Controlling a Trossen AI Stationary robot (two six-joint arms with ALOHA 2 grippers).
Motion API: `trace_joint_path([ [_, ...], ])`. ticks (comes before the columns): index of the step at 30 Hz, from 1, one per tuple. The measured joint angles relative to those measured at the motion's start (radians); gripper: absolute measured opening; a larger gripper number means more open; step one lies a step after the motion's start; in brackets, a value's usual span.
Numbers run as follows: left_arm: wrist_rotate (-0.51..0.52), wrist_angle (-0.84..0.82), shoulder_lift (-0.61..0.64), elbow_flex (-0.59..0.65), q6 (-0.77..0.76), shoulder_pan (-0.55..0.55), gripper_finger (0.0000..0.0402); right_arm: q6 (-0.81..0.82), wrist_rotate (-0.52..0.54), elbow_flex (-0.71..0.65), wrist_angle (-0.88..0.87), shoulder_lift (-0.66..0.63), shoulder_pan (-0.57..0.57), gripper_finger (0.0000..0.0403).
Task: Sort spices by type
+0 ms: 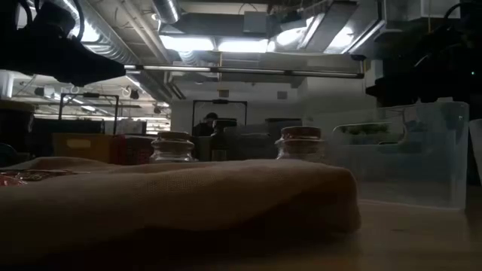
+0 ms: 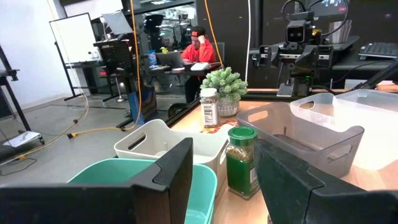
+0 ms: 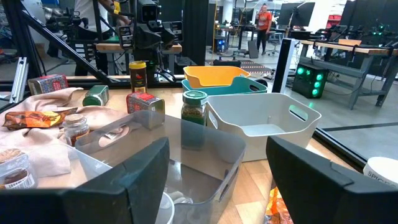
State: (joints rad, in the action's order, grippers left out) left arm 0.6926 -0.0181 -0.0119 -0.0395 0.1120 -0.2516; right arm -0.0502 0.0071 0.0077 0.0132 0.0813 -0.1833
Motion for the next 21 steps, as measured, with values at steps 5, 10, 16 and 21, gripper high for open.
trace_joint_path([
  [5, 0.000, 0.000, 0.000, 0.000, 0.000, 0.000, 0.0155, 0.000, 0.000, 0.000, 0.010, 0.000, 0.000, 0.0269],
  [10, 0.000, 0.000, 0.000, 0.000, 0.000, 0.000, 0.0155, 0.003, 0.008, 0.000, 0.020, 0.000, 0.000, 0.0269],
  [16, 0.000, 0.000, 0.000, 0.000, -0.004, 0.000, 0.0155, 0.004, 0.007, 0.000, 0.029, 0.000, 0.000, 0.0269],
  [21, 0.000, 0.010, 0.000, 0.001, -0.069, 0.000, 0.0155, 0.004, 0.001, 0.000, 0.034, 0.000, 0.000, 0.0269],
])
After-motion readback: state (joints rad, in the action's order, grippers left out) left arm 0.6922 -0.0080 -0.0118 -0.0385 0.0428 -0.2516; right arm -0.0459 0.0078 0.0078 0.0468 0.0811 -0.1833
